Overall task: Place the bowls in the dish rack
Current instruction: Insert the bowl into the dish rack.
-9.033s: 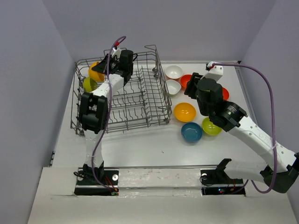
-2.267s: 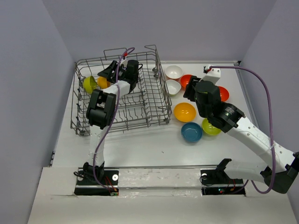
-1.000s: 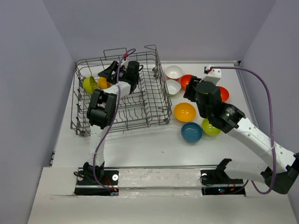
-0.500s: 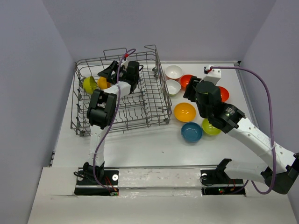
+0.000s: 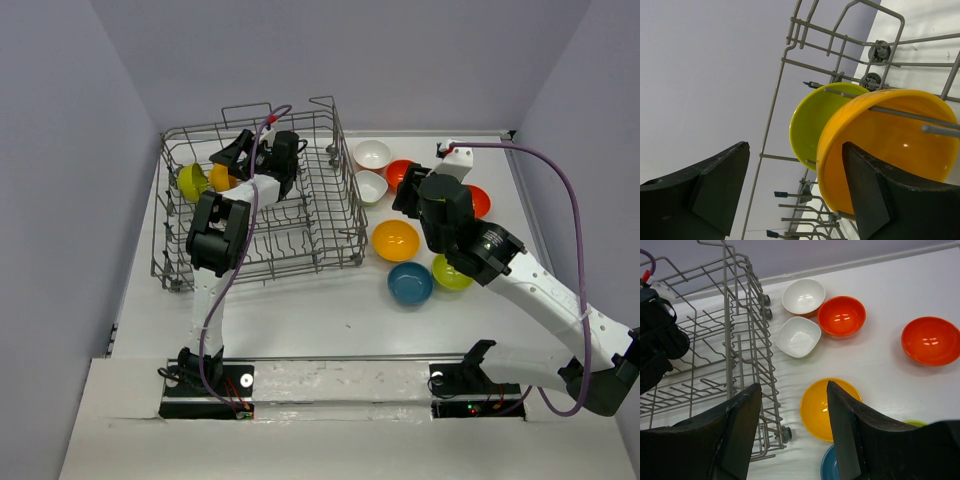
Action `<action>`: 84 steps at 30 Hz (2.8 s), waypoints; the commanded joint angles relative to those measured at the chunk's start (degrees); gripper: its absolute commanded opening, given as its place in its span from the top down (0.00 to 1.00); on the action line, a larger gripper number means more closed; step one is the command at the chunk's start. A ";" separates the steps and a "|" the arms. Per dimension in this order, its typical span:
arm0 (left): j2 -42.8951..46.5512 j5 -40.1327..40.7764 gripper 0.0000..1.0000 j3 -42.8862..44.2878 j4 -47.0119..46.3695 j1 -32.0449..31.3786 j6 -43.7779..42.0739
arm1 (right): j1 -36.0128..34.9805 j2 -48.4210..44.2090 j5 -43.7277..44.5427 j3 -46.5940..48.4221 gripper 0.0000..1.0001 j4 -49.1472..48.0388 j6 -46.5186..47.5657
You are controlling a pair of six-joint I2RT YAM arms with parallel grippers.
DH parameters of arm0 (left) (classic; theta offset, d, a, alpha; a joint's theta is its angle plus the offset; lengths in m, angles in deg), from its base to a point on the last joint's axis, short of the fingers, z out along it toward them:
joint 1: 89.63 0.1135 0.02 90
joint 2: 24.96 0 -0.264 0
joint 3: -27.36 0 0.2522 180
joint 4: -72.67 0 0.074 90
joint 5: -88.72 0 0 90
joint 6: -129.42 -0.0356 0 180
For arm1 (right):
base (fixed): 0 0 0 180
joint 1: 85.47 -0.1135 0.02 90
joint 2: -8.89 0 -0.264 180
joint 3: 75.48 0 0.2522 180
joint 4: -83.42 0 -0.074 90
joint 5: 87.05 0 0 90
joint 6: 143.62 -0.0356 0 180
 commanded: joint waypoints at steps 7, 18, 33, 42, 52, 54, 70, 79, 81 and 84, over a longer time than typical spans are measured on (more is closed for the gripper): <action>0.51 0.66 0.12 0.38 2.40 -0.39 3.12 | -0.29 -1.03 0.63 0.30 0.39 -3.31 -0.21; 0.51 -0.05 0.12 2.05 5.83 -0.65 5.76 | -0.29 -1.30 0.72 0.12 0.39 -3.31 -0.12; 0.77 -0.93 0.12 3.99 8.20 -1.35 7.61 | -0.29 -1.30 0.81 0.12 0.39 -3.31 -0.21; 0.86 -1.98 0.12 4.95 10.22 -1.79 9.37 | -0.29 -1.30 0.72 0.12 0.39 -3.31 -0.21; 1.13 -2.77 0.12 6.09 12.69 -2.32 11.74 | -0.29 -1.47 0.81 0.12 0.39 -3.31 -0.21; 1.13 -2.86 0.12 6.36 13.04 -2.49 11.92 | -0.29 -1.47 0.81 0.12 0.39 -3.31 -0.12; 3.76 -3.65 0.12 6.80 14.53 -3.55 12.97 | -0.29 -1.38 1.16 0.65 0.39 -3.31 -0.03; 6.13 -4.09 0.12 7.15 14.97 -4.43 13.24 | -0.29 -1.56 1.16 0.56 0.39 -3.31 -0.12; 6.40 -4.18 0.11 7.15 15.32 -4.60 13.32 | -0.29 -1.56 1.25 0.47 0.39 -3.31 -0.21; 7.45 -4.44 0.12 7.24 15.94 -5.22 13.76 | -0.29 -1.65 1.25 0.47 0.39 -3.31 -0.38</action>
